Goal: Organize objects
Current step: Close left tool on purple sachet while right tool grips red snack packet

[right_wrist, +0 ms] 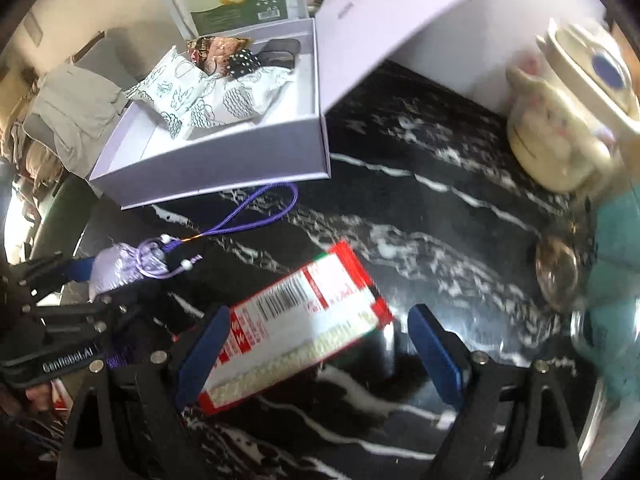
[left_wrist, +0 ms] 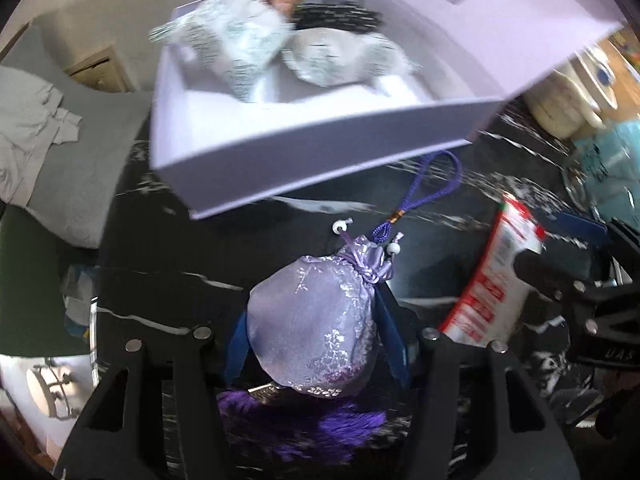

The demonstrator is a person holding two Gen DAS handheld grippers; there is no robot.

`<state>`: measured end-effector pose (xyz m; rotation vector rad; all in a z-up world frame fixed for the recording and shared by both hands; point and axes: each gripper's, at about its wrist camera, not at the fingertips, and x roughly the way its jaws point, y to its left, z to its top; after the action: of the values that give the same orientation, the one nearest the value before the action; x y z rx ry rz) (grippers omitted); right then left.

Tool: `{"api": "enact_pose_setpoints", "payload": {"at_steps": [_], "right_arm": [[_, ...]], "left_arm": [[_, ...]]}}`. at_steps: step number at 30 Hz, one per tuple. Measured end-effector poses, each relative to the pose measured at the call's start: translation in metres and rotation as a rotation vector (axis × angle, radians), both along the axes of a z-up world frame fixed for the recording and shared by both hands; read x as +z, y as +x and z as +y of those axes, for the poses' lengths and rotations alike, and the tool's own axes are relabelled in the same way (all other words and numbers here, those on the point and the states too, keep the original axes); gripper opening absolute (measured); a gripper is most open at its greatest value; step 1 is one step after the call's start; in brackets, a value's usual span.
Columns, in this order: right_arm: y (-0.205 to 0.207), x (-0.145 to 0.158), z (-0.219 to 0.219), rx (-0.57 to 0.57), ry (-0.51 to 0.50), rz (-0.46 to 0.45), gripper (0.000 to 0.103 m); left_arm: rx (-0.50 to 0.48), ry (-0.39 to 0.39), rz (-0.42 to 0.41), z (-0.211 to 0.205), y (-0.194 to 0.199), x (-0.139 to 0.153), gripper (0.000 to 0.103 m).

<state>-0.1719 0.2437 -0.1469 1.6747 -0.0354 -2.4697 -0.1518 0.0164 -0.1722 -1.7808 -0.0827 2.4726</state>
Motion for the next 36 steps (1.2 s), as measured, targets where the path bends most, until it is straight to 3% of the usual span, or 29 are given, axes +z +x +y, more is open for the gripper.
{"api": "enact_pose_setpoints", "payload": {"at_steps": [4, 11, 20, 26, 34, 36], "right_arm": [[0.01, -0.011, 0.018, -0.028, -0.073, -0.056, 0.091], [0.027, -0.013, 0.034, -0.015, -0.122, -0.049, 0.09], [0.013, -0.018, 0.02, 0.01, -0.083, -0.033, 0.09], [0.007, -0.02, -0.003, -0.005, 0.001, -0.026, 0.09], [0.002, -0.024, -0.033, -0.003, 0.131, -0.005, 0.09], [0.005, -0.023, -0.037, 0.018, 0.133, 0.022, 0.081]], "left_arm": [[-0.04, 0.03, -0.001, 0.018, 0.006, 0.001, 0.055], [-0.055, 0.102, -0.027, 0.05, 0.04, 0.002, 0.054], [-0.09, 0.212, -0.041, 0.067, 0.071, 0.002, 0.054], [0.034, 0.141, -0.022, 0.038, 0.08, 0.003, 0.054], [0.13, 0.053, -0.012, -0.011, 0.081, 0.004, 0.054], [0.149, 0.05, -0.004, -0.021, 0.082, 0.003, 0.054]]}}
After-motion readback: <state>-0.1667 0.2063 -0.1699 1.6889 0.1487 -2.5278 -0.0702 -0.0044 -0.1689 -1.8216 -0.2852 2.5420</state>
